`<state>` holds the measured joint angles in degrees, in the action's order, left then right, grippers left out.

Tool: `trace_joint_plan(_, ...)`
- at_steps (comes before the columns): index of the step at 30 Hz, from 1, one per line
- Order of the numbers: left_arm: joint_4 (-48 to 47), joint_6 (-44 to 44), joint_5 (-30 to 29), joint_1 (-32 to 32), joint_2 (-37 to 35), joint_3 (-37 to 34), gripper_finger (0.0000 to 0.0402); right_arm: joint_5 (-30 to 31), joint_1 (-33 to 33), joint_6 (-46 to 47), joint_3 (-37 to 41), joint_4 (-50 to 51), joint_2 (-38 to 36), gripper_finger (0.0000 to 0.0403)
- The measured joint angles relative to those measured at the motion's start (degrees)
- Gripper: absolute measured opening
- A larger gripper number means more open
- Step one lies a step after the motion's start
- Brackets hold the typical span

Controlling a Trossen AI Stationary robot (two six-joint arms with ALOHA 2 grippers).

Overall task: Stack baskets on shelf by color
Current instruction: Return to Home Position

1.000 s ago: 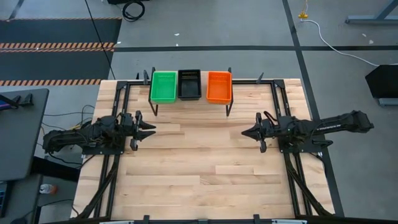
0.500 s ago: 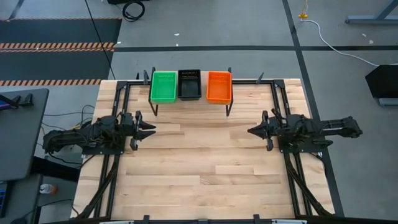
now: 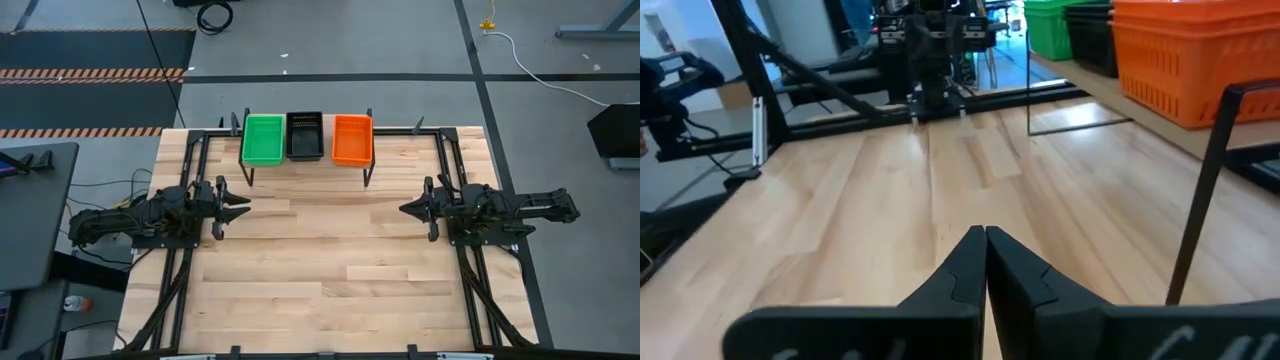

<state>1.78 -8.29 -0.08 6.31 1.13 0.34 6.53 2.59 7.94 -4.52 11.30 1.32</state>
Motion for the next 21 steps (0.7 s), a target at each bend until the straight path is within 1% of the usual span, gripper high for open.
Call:
trace_joint_plan(17, 0.00, 1.71, -0.13, -0.03, 0.00, 0.00, 0.0117, -0.59, 0.00, 2.43, 0.05, -0.10, 0.04, 0.0016)
trace_joint_plan(21, 0.22, 4.38, -0.15, -0.03, 0.00, 0.00, 0.0117, -0.59, 0.00, 2.43, 0.05, -0.10, 0.04, 0.0016)
